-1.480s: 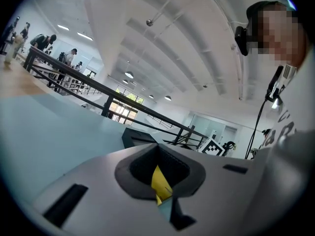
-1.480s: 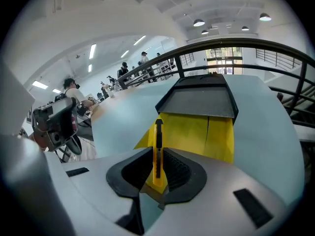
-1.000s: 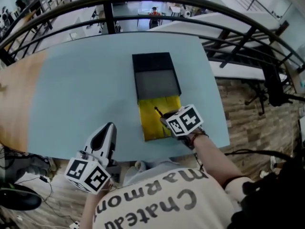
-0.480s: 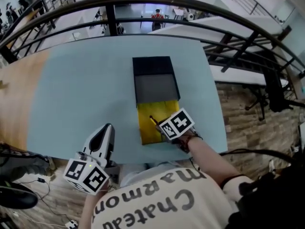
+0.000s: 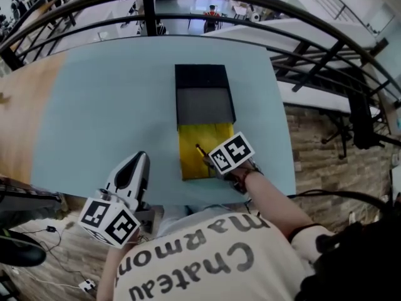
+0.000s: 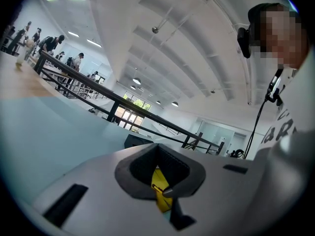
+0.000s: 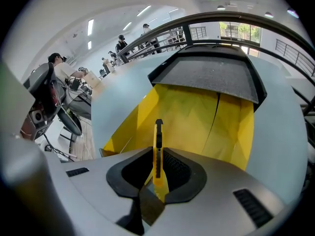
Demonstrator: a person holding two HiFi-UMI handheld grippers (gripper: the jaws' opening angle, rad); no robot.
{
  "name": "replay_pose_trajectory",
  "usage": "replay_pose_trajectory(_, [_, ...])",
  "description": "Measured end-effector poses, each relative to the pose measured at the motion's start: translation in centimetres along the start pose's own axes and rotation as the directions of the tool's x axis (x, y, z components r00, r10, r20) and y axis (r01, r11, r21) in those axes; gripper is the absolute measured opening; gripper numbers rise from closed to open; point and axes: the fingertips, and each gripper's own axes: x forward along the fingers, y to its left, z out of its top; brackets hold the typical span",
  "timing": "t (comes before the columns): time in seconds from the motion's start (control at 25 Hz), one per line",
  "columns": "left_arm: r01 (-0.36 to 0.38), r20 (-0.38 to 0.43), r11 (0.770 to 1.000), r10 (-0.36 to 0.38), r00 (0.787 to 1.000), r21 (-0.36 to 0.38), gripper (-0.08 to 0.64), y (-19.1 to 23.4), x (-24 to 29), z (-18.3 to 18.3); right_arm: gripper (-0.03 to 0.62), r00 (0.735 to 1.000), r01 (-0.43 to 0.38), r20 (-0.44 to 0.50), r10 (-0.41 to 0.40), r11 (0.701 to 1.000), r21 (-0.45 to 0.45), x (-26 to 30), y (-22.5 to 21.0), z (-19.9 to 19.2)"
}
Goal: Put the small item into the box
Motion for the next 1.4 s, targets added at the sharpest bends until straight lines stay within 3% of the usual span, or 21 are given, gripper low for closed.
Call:
replay_pose_trajectory(0.44, [-0.022, 0.011, 1.0, 0.022, 1.0, -0.005, 0.003, -0.2, -0.6, -0.3, 0.081, 0.998, 0.013, -0.06, -0.013, 1.0, 0.008, 0.9, 0.1, -0.8])
replay_pose_trajectory(1.4, [-0.058, 0.035, 0.998, 0.058, 0.998, -0.006, 0.003, -0.4, -1.7, -0.4, 0.081, 0.991, 0.072, -0.112, -0.08, 0.995, -0.07, 1.6, -0.4, -1.2])
